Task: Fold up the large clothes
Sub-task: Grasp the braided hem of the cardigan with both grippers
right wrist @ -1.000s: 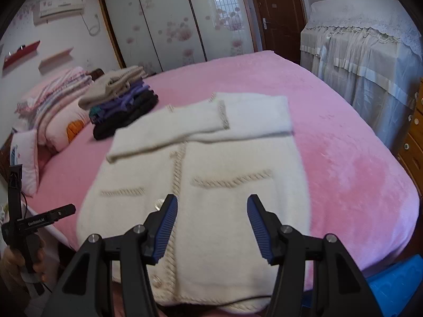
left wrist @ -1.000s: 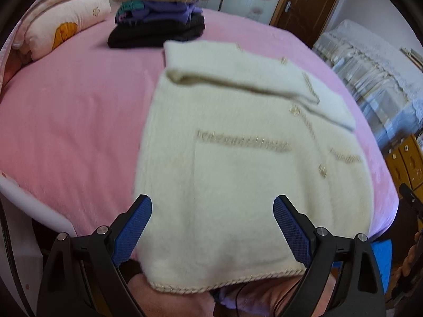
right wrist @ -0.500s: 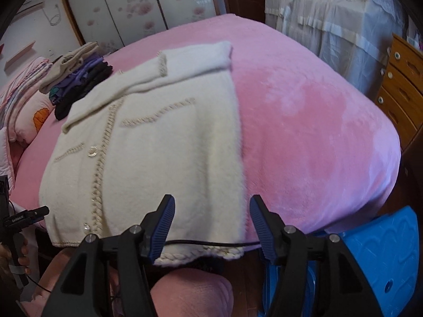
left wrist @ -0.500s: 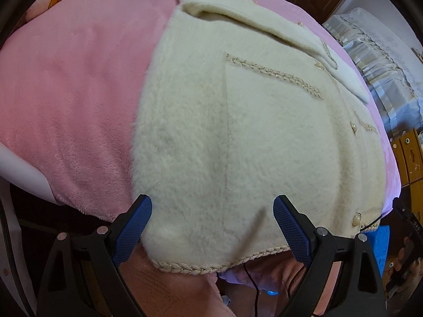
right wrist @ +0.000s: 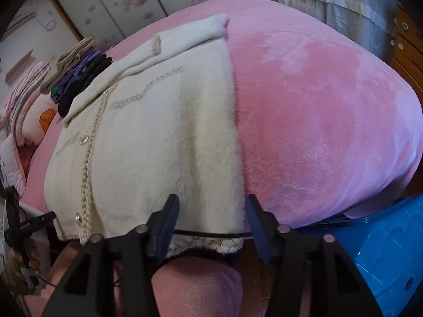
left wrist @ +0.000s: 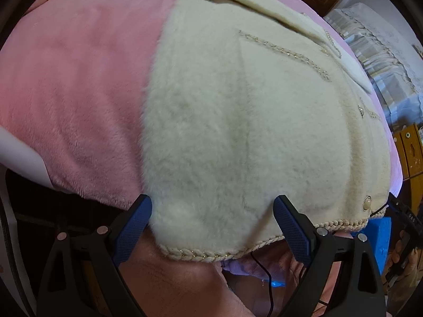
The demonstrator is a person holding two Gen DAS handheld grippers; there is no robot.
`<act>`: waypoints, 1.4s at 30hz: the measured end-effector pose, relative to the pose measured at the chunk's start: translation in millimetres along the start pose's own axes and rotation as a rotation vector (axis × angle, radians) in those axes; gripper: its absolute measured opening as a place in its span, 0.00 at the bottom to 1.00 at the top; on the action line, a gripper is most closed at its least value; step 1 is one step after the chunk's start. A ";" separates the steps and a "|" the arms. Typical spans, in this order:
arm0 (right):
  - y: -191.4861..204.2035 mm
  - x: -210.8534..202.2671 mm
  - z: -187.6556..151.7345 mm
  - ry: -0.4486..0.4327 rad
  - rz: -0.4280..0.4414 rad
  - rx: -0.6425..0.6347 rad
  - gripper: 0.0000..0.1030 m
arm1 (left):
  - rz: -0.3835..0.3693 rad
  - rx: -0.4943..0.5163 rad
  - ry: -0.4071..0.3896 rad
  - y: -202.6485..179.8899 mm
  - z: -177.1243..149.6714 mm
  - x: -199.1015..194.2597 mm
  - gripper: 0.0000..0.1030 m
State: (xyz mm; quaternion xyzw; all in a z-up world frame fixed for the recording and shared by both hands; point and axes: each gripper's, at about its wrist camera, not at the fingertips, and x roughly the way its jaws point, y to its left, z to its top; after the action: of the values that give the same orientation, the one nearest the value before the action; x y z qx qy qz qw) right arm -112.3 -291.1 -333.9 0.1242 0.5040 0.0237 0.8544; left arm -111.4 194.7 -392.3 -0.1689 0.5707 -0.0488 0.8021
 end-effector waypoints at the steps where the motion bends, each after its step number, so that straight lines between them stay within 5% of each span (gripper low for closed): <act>1: 0.0 0.8 -1.0 0.001 -0.006 -0.005 0.45 | -0.003 -0.008 0.003 2.5 -1.2 0.5 0.90; 9: -5.9 24.8 2.2 0.068 0.028 0.012 0.43 | -0.032 -0.031 0.035 17.6 1.5 13.8 0.91; 13: -8.0 31.9 0.9 0.101 0.047 0.010 0.25 | -0.028 -0.013 0.042 16.4 -0.8 16.1 0.91; 14: -8.6 31.3 1.1 0.107 0.062 0.010 0.14 | -0.026 -0.008 0.053 15.0 -0.5 17.6 0.90; 17: -6.9 23.8 1.1 0.099 0.085 -0.012 0.08 | -0.006 0.029 0.101 6.4 -4.2 21.8 0.81; 20: 0.1 10.7 -0.6 0.049 0.101 -0.047 0.07 | 0.021 0.101 0.128 -8.0 -7.2 24.2 0.52; 21: 2.8 6.5 -0.8 0.030 0.100 -0.057 0.07 | 0.001 0.115 0.129 -12.0 -5.7 21.7 0.34; 24: 6.9 3.1 -2.8 0.004 0.064 -0.077 0.07 | 0.001 0.137 0.139 -20.8 -1.8 15.1 0.23; 37: 11.3 9.1 -14.8 0.075 -0.047 -0.179 0.15 | 0.004 0.111 0.135 -18.2 -2.5 2.1 0.22; 42: 7.2 6.7 -22.1 0.107 -0.049 -0.178 0.30 | 0.001 0.100 0.141 -18.0 -4.4 5.8 0.22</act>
State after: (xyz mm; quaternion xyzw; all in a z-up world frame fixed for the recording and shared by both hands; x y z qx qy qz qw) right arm -127.6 -278.9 -348.1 0.0340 0.5476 0.0540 0.8343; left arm -111.4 175.3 -392.9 -0.1247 0.6226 -0.0886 0.7675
